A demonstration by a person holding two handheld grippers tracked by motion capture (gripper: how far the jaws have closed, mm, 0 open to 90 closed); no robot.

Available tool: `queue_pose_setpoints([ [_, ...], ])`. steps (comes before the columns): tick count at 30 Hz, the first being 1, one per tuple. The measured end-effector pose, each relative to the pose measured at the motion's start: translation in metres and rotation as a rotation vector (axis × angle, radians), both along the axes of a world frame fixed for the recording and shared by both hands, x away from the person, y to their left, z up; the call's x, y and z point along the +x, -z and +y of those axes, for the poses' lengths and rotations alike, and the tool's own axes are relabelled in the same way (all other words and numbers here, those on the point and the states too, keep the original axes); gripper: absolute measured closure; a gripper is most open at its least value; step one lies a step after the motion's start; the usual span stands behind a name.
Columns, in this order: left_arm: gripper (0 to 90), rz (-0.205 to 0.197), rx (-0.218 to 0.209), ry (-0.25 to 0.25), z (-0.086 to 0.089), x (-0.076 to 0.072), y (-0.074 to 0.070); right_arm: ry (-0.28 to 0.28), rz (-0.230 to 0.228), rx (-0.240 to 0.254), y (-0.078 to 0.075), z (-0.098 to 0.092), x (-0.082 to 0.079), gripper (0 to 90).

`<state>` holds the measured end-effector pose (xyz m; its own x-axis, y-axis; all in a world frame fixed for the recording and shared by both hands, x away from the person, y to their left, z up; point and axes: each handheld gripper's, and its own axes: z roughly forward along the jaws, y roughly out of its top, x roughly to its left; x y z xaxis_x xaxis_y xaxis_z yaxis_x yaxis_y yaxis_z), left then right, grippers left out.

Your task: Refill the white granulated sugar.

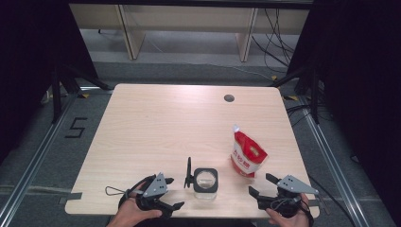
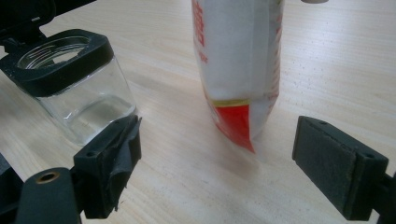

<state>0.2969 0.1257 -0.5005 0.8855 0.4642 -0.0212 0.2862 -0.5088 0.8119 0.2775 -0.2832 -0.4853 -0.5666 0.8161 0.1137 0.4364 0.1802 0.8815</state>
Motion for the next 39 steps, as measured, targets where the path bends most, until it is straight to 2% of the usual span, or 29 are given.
queue_pose_setpoints([
  [2, 15.0, -0.001, -0.011, -0.021, 0.0, -0.001, 0.0, 0.007, 0.012, 0.016, 0.0, 0.001, 0.0, 16.1],
  [4, 15.2, -0.007, -0.019, -0.025, 0.002, 0.0, 0.001, 0.01, -0.021, -0.01, 0.0, 0.0, 0.006, 15.9],
  [6, 15.3, -0.019, -0.003, -0.015, 0.003, 0.001, 0.0, 0.014, -0.013, -0.008, 0.0, 0.0, 0.008, 15.9],
  [7, 15.4, -0.007, -0.004, -0.026, 0.003, 0.0, 0.0, 0.013, -0.035, 0.001, 0.002, 0.002, 0.014, 15.9],
  [9, 15.4, -0.011, 0.003, -0.034, 0.004, 0.0, 0.0, 0.024, -0.053, 0.009, 0.0, 0.004, 0.015, 15.8],
  [10, 15.5, -0.036, 0.007, -0.021, 0.005, 0.002, 0.0, 0.018, -0.069, -0.017, -0.001, 0.004, 0.017, 15.8],
  [11, 15.5, -0.036, 0.007, -0.021, 0.005, 0.002, 0.0, 0.035, -0.029, 0.003, -0.003, 0.007, 0.014, 15.8],
  [12, 15.5, -0.031, -0.003, -0.029, 0.004, 0.002, 0.0, 0.035, -0.029, 0.003, -0.003, 0.007, 0.014, 15.8],
  [13, 15.5, -0.019, 0.009, -0.044, 0.004, 0.001, 0.001, 0.023, -0.091, -0.024, -0.001, 0.008, 0.022, 15.8],
  [15, 15.5, -0.018, 0.021, -0.038, 0.004, 0.001, 0.001, 0.02, -0.091, -0.028, 0.0, 0.01, 0.024, 15.8],
  [16, 15.6, -0.014, 0.005, -0.039, 0.003, 0.0, 0.002, 0.011, -0.058, 0.006, 0.0, 0.016, 0.026, 15.9],
  [17, 15.6, -0.023, 0.022, -0.036, 0.004, 0.001, 0.001, 0.0, -0.079, -0.004, 0.0, 0.017, 0.028, 16.2],
  [19, 15.6, -0.027, 0.017, -0.041, 0.004, 0.0, 0.002, 0.001, -0.084, -0.006, 0.0, 0.019, 0.03, 16.1],
  [20, 15.6, -0.019, 0.019, -0.031, 0.005, 0.0, 0.001, -0.01, -0.109, -0.01, 0.001, 0.02, 0.034, 16.1],
  [23, 15.6, -0.027, 0.014, -0.041, 0.003, 0.0, 0.003, -0.01, -0.123, 0.01, 0.002, 0.023, 0.041, 16.0],
  [24, 15.6, -0.014, -0.007, -0.039, 0.002, -0.001, 0.003, 0.007, -0.127, 0.048, 0.004, 0.025, 0.042, 16.0],
  [25, 15.6, -0.016, 0.009, -0.04, 0.003, -0.001, 0.003, 0.008, -0.126, 0.037, 0.005, 0.024, 0.044, 16.1],
  [26, 15.6, -0.031, 0.025, -0.03, 0.003, 0.0, 0.002, -0.008, -0.153, 0.043, 0.006, 0.023, 0.048, 16.1],
  [27, 15.6, -0.031, 0.025, -0.03, 0.003, 0.0, 0.002, -0.008, -0.153, 0.043, 0.006, 0.023, 0.048, 16.1],
  [28, 15.6, -0.009, -0.003, -0.031, 0.001, -0.001, 0.003, 0.006, -0.145, 0.06, 0.008, 0.024, 0.05, 16.1],
  [29, 15.6, -0.009, -0.004, -0.033, 0.001, -0.001, 0.003, 0.002, -0.168, 0.036, 0.008, 0.022, 0.053, 16.2],
  [31, 15.6, -0.008, -0.004, -0.031, 0.001, -0.001, 0.003, 0.001, -0.185, 0.035, 0.01, 0.022, 0.054, 16.2],
  [32, 15.7, -0.009, -0.003, -0.029, 0.001, -0.001, 0.003, 0.019, -0.159, 0.049, 0.011, 0.024, 0.055, 16.1],
  [33, 15.7, -0.012, -0.003, -0.032, 0.002, -0.001, 0.003, 0.01, -0.178, 0.062, 0.013, 0.024, 0.058, 16.1],
  [34, 15.7, -0.018, -0.001, -0.035, 0.002, -0.001, 0.003, 0.027, -0.14, 0.079, 0.013, 0.026, 0.056, 16.1],
  [36, 15.7, -0.01, 0.006, -0.035, 0.002, -0.001, 0.002, 0.015, -0.161, 0.085, 0.017, 0.028, 0.06, 16.2],
  [37, 15.7, -0.011, 0.007, -0.035, 0.002, -0.001, 0.003, 0.024, -0.15, 0.086, 0.017, 0.029, 0.06, 16.2],
  [38, 15.6, -0.015, 0.01, -0.037, 0.002, -0.001, 0.002, 0.005, -0.162, 0.064, 0.017, 0.028, 0.062, 16.4],
  [39, 15.7, -0.015, 0.01, -0.037, 0.002, -0.001, 0.002, 0.005, -0.162, 0.064, 0.017, 0.028, 0.062, 16.4],
])
